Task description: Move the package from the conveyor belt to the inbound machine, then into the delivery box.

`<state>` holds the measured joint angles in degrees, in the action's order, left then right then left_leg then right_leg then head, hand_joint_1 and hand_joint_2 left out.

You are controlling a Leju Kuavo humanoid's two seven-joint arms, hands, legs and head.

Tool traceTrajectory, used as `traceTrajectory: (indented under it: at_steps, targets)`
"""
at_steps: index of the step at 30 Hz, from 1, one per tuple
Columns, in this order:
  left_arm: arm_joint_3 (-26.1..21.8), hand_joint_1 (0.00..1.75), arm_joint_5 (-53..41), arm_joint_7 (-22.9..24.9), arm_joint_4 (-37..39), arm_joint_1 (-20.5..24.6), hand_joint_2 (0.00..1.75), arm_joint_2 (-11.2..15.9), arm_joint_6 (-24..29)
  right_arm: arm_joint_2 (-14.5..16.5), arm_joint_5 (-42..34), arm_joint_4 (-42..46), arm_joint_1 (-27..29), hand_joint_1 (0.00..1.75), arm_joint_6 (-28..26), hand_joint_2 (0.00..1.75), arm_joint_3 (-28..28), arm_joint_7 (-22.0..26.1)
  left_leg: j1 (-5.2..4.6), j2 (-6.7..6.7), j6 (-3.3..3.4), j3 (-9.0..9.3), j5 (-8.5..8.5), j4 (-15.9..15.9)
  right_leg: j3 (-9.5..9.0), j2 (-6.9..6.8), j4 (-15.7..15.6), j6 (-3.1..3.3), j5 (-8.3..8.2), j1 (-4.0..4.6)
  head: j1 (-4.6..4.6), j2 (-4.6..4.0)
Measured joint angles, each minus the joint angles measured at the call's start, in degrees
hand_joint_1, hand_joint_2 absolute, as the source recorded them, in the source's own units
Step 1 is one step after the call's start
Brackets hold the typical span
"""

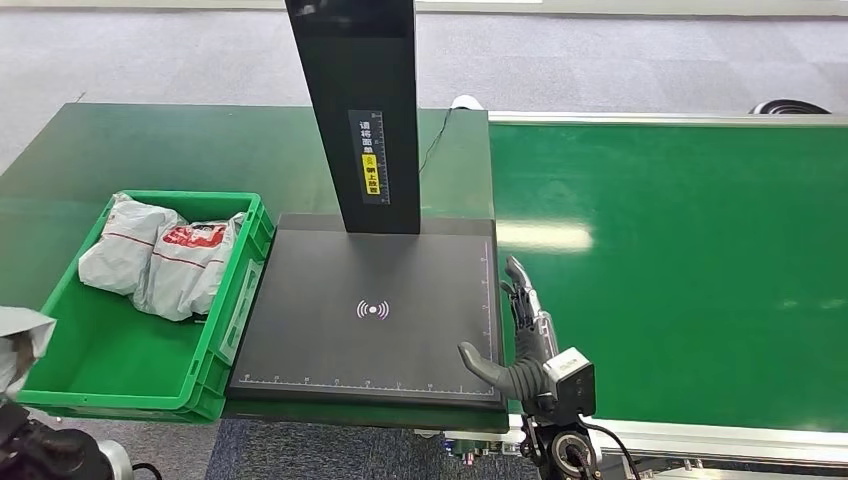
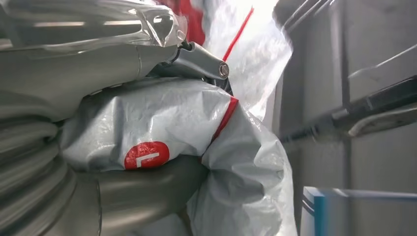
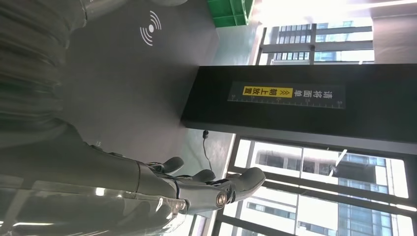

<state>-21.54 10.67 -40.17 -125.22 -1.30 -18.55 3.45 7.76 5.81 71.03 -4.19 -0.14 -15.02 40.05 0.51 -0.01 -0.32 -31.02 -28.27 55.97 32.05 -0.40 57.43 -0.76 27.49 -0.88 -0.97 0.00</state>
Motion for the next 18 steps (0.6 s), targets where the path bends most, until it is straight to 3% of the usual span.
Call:
traceTrajectory:
  at_steps: [4,9,14,18]
  targets:
    - [-3.71,1.75,-19.33,1.88,16.43,6.20,1.75,6.03,13.25,0.09,0.09,0.39,0.95,0.00,-0.12,1.75,0.09,0.02,0.03,0.02,-0.08,0.09,0.07,0.00,0.01,0.02,0.01,0.08,-0.05,0.04,-0.01,0.00]
    - [-1.01,1.75,-45.60,13.16,43.82,16.13,1.75,15.44,25.63,0.30,0.75,2.40,2.72,0.00,-0.15,1.75,0.31,-0.79,0.05,0.08,-0.14,0.12,0.18,-0.01,-0.08,0.09,0.05,0.20,-0.18,0.05,0.01,0.00]
    - [2.86,1.75,-60.52,22.44,66.77,27.23,1.75,21.87,27.17,0.57,1.29,4.07,3.74,0.00,0.69,1.75,0.85,-1.74,-0.07,0.06,-0.14,0.42,0.16,-0.06,-0.37,0.10,0.08,0.19,-0.14,-0.05,0.07,0.00]
    - [6.27,1.75,-66.50,28.50,79.82,32.86,1.75,23.49,24.43,0.66,1.30,4.30,3.59,0.00,1.86,1.75,1.28,-2.02,-0.06,0.21,-0.14,0.53,0.16,-0.08,-0.46,0.23,0.09,0.20,-0.16,-0.05,0.08,0.00]
